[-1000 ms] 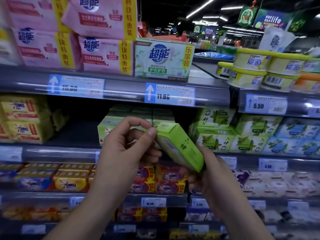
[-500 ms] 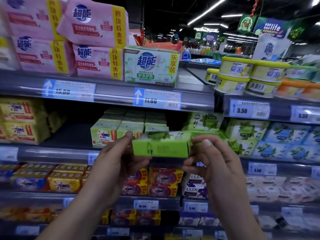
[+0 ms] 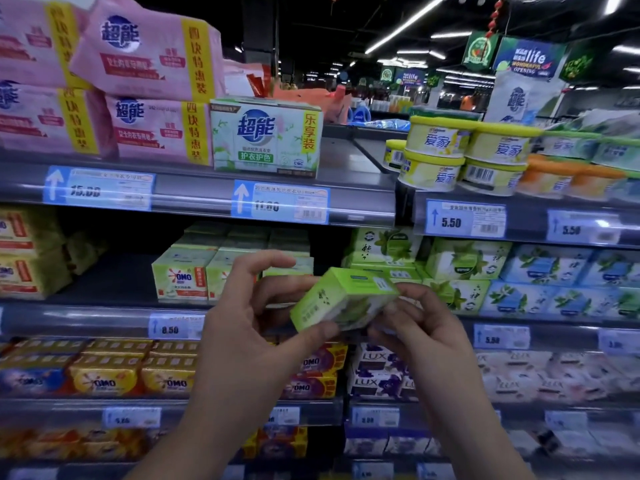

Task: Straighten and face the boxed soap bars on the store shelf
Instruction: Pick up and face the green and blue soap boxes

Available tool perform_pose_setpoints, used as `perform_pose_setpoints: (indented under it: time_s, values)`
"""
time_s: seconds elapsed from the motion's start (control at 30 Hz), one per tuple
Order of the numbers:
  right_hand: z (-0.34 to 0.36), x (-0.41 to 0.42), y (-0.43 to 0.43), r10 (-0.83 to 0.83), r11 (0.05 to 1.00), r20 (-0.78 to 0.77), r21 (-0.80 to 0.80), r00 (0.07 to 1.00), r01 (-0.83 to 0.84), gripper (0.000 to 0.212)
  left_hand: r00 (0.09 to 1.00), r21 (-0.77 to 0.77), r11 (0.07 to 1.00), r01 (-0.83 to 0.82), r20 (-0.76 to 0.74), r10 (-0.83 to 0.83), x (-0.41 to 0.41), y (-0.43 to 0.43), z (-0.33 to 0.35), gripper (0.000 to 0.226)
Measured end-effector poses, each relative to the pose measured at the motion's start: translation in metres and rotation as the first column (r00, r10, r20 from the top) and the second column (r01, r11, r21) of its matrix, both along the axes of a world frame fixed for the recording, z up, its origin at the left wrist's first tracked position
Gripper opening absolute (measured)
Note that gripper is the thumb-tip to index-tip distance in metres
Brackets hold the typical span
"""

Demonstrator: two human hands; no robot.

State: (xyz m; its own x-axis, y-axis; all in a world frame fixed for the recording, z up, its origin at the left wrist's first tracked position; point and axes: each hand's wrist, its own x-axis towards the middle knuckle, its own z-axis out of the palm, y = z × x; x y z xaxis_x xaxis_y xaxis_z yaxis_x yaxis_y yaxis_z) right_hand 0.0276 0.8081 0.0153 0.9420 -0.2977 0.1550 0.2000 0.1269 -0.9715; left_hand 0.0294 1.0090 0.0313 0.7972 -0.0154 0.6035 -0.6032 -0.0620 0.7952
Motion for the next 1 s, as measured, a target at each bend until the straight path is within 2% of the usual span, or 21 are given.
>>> perform_pose_setpoints:
  time_s: [0.1, 0.2, 0.27, 0.43, 0.67, 0.73, 0.87, 1.0]
  values:
    - [-0.002, -0.003, -0.012, -0.106, 0.973, 0.047, -0.199, 0.993, 0.113, 0.017, 0.997, 0.012, 0.998, -0.063, -0.051, 0.064, 0.01, -0.008, -0.009, 0.034]
    - [0.001, -0.004, -0.021, -0.162, 0.938, 0.127, -0.289, 0.979, 0.193, 0.001, 0.985, 0.034, 0.994, -0.102, -0.14, 0.105, 0.025, -0.022, -0.017, 0.027]
    - [0.004, -0.001, -0.026, -0.168, 0.926, 0.151, -0.316, 0.974, 0.208, 0.015, 0.978, 0.023, 0.991, -0.13, -0.16, 0.132, 0.038, -0.033, -0.017, 0.025]
    - [0.011, 0.015, -0.032, -0.146, 0.903, 0.21, -0.37, 0.967, 0.217, 0.038, 0.984, -0.113, 0.985, -0.129, -0.14, 0.113, 0.072, -0.061, -0.009, 0.026]
    - [-0.005, 0.025, -0.034, -0.058, 0.878, 0.096, -0.468, 0.994, 0.097, 0.058, 0.976, -0.021, 0.982, -0.185, -0.124, 0.181, 0.092, -0.085, -0.018, 0.028]
    - [-0.013, 0.023, -0.034, -0.094, 0.853, 0.125, -0.502, 0.988, 0.145, 0.056, 0.975, -0.01, 0.981, -0.193, -0.118, 0.19, 0.094, -0.086, -0.019, 0.027]
    - [-0.023, 0.022, -0.031, -0.23, 0.808, 0.254, -0.489, 0.939, 0.33, 0.039, 0.979, 0.023, 0.985, -0.171, -0.111, 0.172, 0.095, -0.09, -0.017, 0.029]
    - [-0.025, 0.024, -0.024, -0.276, 0.805, 0.275, -0.458, 0.921, 0.378, 0.031, 0.984, 0.068, 0.991, -0.113, -0.13, 0.121, 0.091, -0.087, -0.018, 0.03]
